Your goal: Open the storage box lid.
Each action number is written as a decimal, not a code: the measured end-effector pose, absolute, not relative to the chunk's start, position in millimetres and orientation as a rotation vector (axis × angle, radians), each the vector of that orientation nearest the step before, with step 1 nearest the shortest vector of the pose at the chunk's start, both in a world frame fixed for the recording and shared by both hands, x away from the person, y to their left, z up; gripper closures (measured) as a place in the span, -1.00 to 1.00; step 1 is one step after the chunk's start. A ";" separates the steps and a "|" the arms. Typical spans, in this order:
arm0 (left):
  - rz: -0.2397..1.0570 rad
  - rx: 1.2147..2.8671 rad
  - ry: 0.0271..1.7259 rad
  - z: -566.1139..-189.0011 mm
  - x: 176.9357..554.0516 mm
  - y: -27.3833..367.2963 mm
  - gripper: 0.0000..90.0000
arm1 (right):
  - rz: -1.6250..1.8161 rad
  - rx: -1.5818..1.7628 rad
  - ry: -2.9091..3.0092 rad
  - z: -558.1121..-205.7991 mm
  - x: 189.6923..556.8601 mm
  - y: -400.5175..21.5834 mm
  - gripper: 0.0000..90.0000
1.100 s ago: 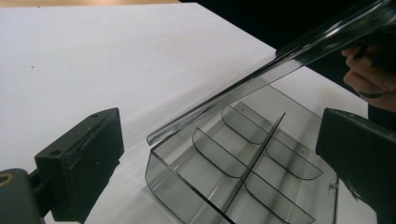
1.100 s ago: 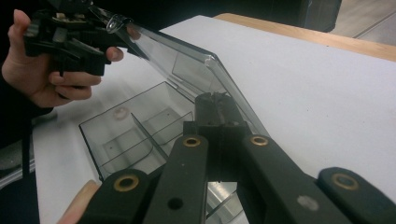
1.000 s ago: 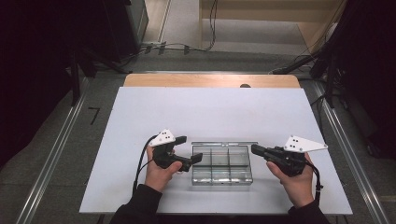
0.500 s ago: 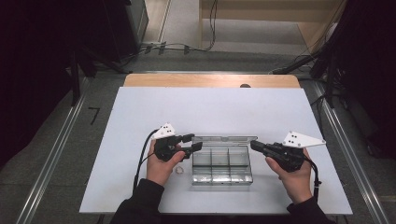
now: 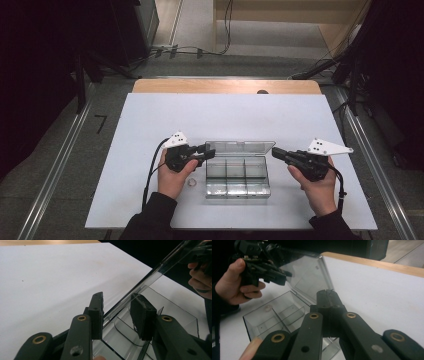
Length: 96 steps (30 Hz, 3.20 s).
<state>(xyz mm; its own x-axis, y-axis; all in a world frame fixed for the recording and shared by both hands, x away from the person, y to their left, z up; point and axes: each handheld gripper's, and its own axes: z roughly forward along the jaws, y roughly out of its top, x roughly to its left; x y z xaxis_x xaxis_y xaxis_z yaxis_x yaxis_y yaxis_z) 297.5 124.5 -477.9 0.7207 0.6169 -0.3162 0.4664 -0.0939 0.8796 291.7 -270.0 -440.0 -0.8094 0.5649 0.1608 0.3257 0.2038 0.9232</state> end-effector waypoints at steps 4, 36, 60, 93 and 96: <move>0.152 1.722 0.878 -479.7 298.0 124.8 0.40 | 1.656 0.892 2.237 -440.0 294.3 -277.7 0.53; 0.137 1.719 0.939 -489.7 300.3 125.1 0.69 | 1.602 0.999 2.273 -477.0 319.8 -247.2 0.69; 0.122 1.704 1.010 -494.3 302.9 123.8 0.75 | 1.612 1.121 2.213 -487.5 321.5 -242.4 0.63; 0.012 1.683 1.096 -504.9 311.1 122.7 0.28 | 1.590 1.315 2.273 -503.1 330.8 -240.2 0.28; 0.003 1.682 1.103 -505.4 311.7 123.4 0.25 | 1.590 1.338 2.287 -504.1 331.4 -239.9 0.23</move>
<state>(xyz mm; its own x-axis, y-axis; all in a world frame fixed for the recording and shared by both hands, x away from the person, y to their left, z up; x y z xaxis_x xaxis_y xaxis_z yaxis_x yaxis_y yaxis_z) 311.7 123.4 -505.4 0.5708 0.6557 -0.4942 0.6532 0.0021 0.7572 331.4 -239.9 -504.1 -0.6240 0.6670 0.4072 0.6141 0.0963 0.7833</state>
